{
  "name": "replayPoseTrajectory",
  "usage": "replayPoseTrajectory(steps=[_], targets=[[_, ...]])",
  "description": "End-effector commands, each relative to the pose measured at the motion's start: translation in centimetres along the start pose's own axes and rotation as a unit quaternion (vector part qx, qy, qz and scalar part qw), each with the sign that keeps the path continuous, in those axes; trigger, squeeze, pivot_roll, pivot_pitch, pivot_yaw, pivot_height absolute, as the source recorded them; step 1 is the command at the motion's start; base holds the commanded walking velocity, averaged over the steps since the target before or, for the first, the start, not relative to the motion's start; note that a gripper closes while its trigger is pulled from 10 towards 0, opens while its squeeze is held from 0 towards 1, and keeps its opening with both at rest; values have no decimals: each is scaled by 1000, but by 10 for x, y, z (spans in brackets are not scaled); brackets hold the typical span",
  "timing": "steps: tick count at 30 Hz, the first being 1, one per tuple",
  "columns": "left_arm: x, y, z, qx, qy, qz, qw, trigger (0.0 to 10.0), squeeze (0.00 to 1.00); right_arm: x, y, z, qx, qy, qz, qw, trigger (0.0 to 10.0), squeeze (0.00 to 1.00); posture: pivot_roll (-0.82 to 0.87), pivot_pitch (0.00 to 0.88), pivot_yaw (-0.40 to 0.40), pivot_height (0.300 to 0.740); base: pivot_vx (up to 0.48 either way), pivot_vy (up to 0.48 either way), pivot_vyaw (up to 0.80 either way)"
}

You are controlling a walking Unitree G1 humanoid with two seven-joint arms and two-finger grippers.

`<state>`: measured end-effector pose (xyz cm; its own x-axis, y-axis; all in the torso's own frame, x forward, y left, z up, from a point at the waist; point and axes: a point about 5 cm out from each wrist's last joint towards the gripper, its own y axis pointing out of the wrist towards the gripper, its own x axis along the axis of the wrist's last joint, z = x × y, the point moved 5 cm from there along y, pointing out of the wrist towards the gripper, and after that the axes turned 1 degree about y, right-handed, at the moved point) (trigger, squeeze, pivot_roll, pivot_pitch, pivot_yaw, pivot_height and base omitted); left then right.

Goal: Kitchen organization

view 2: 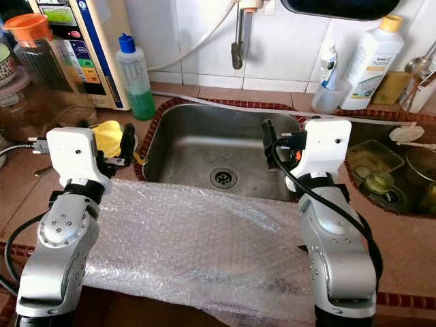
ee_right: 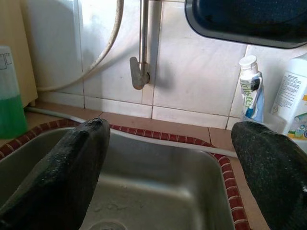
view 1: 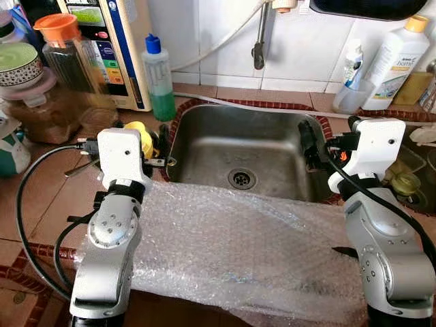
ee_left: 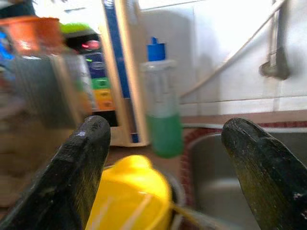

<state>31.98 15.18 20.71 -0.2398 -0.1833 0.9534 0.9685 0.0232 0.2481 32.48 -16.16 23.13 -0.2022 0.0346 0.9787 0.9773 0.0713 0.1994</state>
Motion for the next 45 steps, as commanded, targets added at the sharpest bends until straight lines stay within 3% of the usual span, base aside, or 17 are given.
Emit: replayPoseTrajectory(steps=[1,5,10,18,23,32,42,45], targets=[[-11,-4,6,10,21,15,1000,10000,0,0,0,2,5,1,-1,1000,10000,0,-26,83,25,740,0,0,0],[-21,-19,21,22,46,27,998,10000,0,-3,-2,8,31,0,5,1000,10000,0,-17,87,18,740,0,0,0],[-26,-25,27,30,60,35,997,10000,0,-8,-8,22,89,12,19,996,10000,0,-10,86,14,740,0,0,0],[-33,-28,32,42,69,39,996,10000,0,-21,-31,59,225,18,56,973,10000,0,-15,78,7,740,0,0,0],[-36,-27,30,42,64,42,996,10000,0,-19,-32,62,234,15,50,971,10000,0,-16,74,7,740,0,0,462],[-38,-23,27,34,60,45,997,10000,0,-17,-23,52,191,17,43,980,10000,0,-14,76,13,740,0,0,122],[-42,-6,-3,-33,6,34,999,10000,0,-14,-21,52,179,27,40,983,10000,0,-29,83,14,740,0,0,0],[-43,-2,-6,-34,-1,32,999,10000,0,-13,-22,55,188,31,42,981,10000,0,-38,85,13,740,0,0,0]])
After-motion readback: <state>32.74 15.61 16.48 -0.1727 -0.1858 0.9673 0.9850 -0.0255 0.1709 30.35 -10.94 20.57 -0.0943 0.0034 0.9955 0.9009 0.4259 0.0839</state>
